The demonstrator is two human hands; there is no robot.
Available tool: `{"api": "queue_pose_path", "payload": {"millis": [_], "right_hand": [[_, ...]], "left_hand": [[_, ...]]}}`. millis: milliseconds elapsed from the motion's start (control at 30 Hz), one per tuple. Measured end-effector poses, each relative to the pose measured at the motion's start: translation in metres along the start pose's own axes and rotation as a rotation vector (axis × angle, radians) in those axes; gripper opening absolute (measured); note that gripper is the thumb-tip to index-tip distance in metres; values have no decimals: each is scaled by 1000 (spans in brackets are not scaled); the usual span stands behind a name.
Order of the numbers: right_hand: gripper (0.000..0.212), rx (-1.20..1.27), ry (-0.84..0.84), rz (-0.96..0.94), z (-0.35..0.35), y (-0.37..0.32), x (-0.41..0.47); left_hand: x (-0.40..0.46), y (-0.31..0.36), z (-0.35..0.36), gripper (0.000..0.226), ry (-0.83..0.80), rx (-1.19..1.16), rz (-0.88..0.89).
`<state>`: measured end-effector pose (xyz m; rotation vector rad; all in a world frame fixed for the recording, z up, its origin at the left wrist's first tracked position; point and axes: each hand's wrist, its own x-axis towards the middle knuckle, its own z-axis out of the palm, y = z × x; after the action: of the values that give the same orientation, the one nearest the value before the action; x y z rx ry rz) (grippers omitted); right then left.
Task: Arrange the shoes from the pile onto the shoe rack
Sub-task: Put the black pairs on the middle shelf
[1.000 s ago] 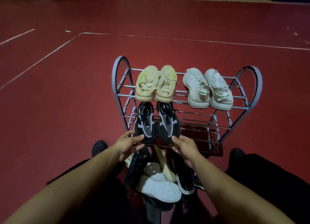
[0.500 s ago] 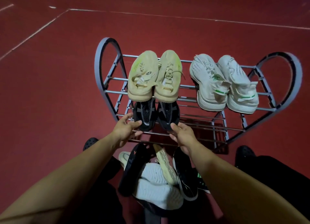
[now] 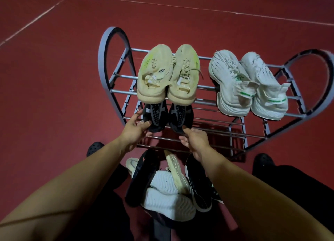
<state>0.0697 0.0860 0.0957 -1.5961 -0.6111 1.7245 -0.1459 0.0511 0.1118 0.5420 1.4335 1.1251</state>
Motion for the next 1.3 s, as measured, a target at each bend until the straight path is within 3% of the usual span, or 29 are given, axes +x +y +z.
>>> {"api": "queue_pose_path", "payload": {"millis": [233, 333, 433, 500, 600, 700, 800, 833, 933, 1033, 1133, 1267, 1300], "right_hand": [[38, -177, -128, -14, 4, 0, -22], [35, -313, -127, -127, -10, 9, -33], [35, -495, -149, -209, -34, 35, -42], [32, -624, -145, -191, -51, 55, -41], [18, -806, -159, -128, -75, 87, -34], [22, -908, -207, -71, -88, 117, -30], [15, -918, -241, 52, -88, 133, -26], [14, -952, -263, 69, -90, 140, -22], [8, -975, -284, 94, -94, 146, -12], [18, -930, -227, 126, -99, 137, 2], [30, -948, -173, 145, -102, 132, 14], [7, -949, -183, 153, -104, 146, 15], [14, -971, -197, 162, -105, 155, 16]], "left_hand": [[-11, 5, 3, 54, -18, 115, -10], [-27, -6, -2, 53, 74, 354, 127], [-48, -35, -10, 33, 209, 451, 185], [-53, -62, -18, 22, 215, 556, 102], [-48, -104, -35, 24, 86, 785, -68], [-35, -142, -55, 32, 39, 959, -237], [-10, -192, -86, 71, 152, 952, -349], [-1, -210, -95, 74, 155, 932, -394], [18, -251, -115, 46, 96, 811, -443], [-5, -216, -88, 30, 88, 687, -408], [-5, -218, -84, 30, 130, 670, -428], [-3, -227, -95, 21, 58, 754, -470], [-2, -230, -98, 17, 23, 759, -491]]}}
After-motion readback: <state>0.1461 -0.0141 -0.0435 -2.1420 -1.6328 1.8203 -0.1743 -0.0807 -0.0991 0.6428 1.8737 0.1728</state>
